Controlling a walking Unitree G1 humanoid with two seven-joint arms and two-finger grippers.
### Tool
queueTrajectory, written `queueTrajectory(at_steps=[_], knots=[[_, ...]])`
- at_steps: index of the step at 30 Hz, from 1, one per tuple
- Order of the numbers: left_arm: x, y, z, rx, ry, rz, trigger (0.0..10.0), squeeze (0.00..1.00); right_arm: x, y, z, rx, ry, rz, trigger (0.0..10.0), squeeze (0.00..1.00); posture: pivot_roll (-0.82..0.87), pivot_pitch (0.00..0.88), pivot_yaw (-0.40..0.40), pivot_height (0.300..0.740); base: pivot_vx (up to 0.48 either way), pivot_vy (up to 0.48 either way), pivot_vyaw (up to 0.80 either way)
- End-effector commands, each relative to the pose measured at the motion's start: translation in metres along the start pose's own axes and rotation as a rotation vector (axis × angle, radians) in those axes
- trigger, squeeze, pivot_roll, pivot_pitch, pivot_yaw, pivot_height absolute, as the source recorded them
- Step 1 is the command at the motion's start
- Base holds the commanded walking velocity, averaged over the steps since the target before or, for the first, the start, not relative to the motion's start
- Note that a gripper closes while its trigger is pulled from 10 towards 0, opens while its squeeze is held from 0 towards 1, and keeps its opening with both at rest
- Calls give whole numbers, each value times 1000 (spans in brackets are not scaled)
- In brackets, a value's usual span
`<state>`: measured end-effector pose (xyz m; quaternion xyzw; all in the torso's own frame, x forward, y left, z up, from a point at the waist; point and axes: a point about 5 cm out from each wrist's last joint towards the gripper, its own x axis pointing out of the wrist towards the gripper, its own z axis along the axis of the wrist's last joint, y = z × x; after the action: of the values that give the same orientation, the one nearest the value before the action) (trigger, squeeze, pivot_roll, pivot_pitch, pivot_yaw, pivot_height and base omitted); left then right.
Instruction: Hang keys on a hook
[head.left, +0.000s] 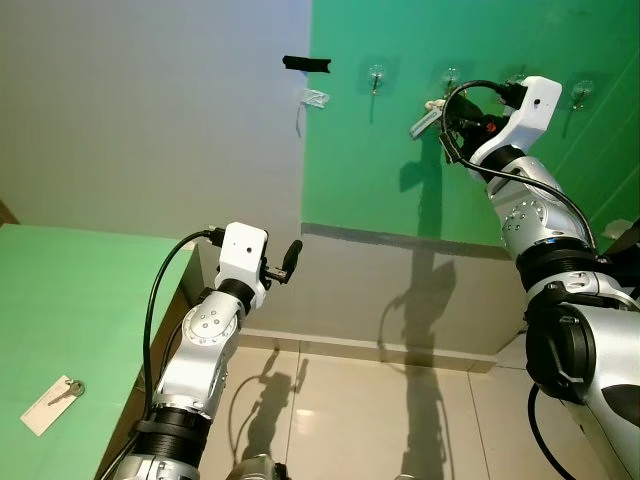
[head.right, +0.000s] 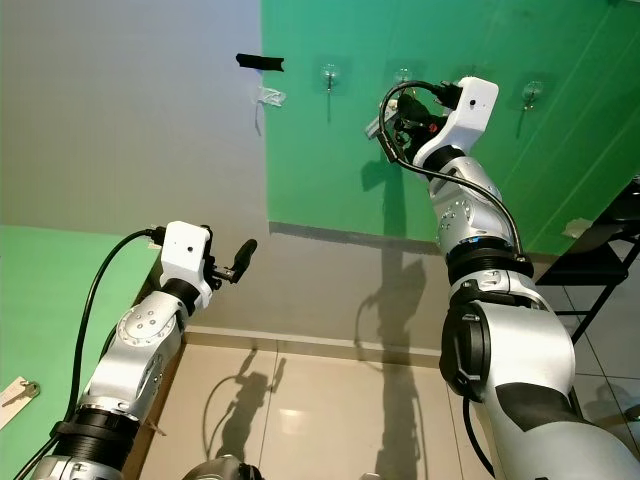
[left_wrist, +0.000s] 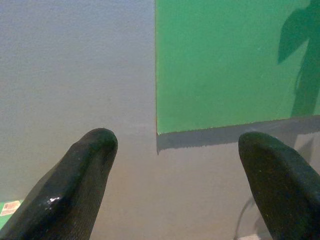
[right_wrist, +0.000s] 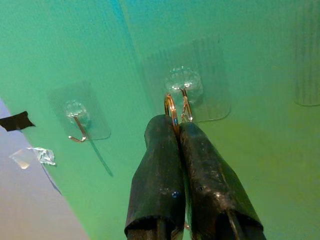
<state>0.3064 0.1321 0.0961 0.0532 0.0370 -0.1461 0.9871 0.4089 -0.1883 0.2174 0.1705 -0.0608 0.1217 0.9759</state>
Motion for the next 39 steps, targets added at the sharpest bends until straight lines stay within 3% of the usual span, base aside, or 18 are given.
queueTrajectory(at_steps=[1,9,14,18,25,32,39], knots=[[-1,-3,3,7,-9,-1,10000,0,2,1,6,13,-18,1,0,0,6,0,-31,740,0,0,0],[1,-3,4,10,-9,-5,10000,0,1,-2,3,16,-4,-15,0,0,5,0,-29,740,0,0,0],[2,-3,5,11,-12,-7,10000,0,4,6,-1,-37,30,22,0,0,5,0,-30,740,0,0,0],[2,-4,5,9,-11,-9,10000,0,5,14,-10,-150,82,76,0,0,5,0,-30,740,0,0,0],[1,-5,4,5,-10,-5,10000,0,5,13,-10,-148,83,70,0,0,9,0,-40,740,0,0,0],[1,-6,3,0,-5,-6,10000,0,5,15,-5,-21,41,108,0,0,2,0,-38,740,0,0,0],[2,-7,3,0,-4,-12,10000,0,6,5,11,14,-30,33,0,0,-4,0,-34,740,0,0,0]])
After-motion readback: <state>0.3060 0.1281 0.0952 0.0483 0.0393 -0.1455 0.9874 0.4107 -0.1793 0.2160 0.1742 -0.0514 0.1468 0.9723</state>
